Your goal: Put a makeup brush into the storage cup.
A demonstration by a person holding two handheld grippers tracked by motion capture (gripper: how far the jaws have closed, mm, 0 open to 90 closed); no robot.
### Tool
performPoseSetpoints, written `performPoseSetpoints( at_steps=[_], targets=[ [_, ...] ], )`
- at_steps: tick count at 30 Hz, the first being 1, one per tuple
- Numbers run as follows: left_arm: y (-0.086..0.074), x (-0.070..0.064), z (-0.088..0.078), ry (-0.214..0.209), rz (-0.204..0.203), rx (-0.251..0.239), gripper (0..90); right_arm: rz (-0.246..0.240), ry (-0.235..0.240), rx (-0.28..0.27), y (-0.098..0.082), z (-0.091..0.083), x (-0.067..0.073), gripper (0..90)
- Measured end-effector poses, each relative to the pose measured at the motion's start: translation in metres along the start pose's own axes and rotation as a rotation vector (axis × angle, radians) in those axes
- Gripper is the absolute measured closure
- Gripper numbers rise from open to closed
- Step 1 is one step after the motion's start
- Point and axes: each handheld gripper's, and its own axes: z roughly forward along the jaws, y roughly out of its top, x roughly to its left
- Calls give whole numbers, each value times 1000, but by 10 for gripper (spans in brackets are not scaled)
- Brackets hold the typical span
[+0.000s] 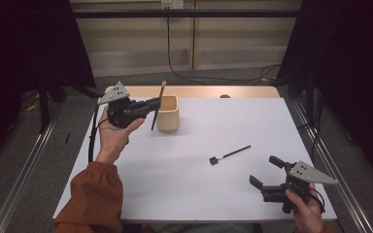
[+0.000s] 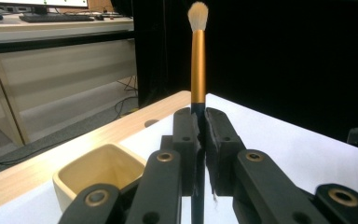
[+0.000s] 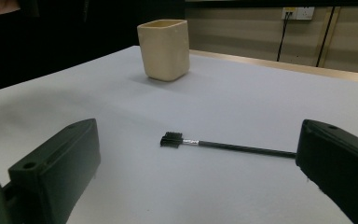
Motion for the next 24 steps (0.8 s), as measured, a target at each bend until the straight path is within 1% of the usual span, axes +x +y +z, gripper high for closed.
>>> performPoseSetpoints(
  at_steps=[4,6,8,9,11,13,16,17,21,22,24],
  targets=[
    [6,2,5,3,1,-6,837,1,-1,-1,0,0,0,0],
    [9,4,6,-6,-15,-17,837,-2,-7,0,0,0,0,0],
    [12,6,8,18,-5,0,837,0,-9,2,0,0,0,0],
    [14,8,8,12,-11,-10,837,0,-10,1,0,0,0,0],
    [18,9,8,21,-5,-11,837,0,-12,-1,0,-1,0,0],
    [22,10,9,21,0,-16,837,1,-12,-3,0,0,0,0],
    [25,11,12,25,8,-8,837,0,-10,-3,0,0,0,0],
    [26,11,13,30,9,-11,837,2,-9,-1,0,0,0,0],
    [29,12,17,26,13,-13,837,-1,-8,1,0,-1,0,0],
    [30,12,19,34,25,-13,837,-1,-7,2,0,-1,-1,0],
    [31,13,21,33,21,-13,837,-2,-6,2,0,-1,-1,0]
  ],
)
